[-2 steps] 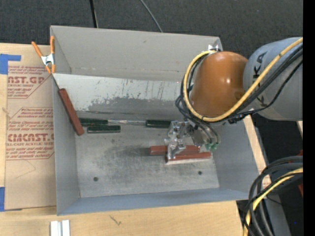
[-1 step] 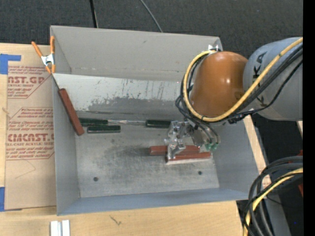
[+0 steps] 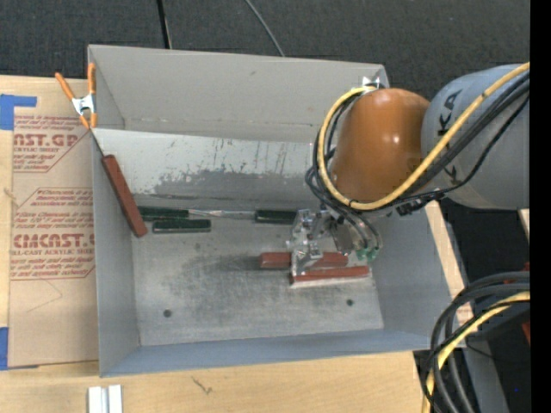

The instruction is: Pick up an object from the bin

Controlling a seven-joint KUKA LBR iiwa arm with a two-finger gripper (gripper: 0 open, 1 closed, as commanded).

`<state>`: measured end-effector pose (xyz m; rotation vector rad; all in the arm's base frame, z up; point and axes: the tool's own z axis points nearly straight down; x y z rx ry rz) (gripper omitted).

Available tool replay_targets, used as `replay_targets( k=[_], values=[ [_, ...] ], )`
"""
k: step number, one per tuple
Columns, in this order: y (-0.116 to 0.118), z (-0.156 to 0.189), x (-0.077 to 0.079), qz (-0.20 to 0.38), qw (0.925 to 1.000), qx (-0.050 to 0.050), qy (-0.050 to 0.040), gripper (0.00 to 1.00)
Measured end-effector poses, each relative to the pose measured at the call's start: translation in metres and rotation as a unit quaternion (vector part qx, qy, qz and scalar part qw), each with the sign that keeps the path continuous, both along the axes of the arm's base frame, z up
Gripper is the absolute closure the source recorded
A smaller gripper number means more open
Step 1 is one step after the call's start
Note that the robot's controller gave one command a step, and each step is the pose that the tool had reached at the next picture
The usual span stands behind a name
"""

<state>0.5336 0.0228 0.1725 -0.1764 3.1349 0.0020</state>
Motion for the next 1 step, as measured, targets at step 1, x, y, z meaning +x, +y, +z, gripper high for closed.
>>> replay_targets(
  k=[1],
  values=[
    [-0.0031,0.0136,0.0001,-0.004,1.0000,0.000,0.0012,1.00]
  ],
)
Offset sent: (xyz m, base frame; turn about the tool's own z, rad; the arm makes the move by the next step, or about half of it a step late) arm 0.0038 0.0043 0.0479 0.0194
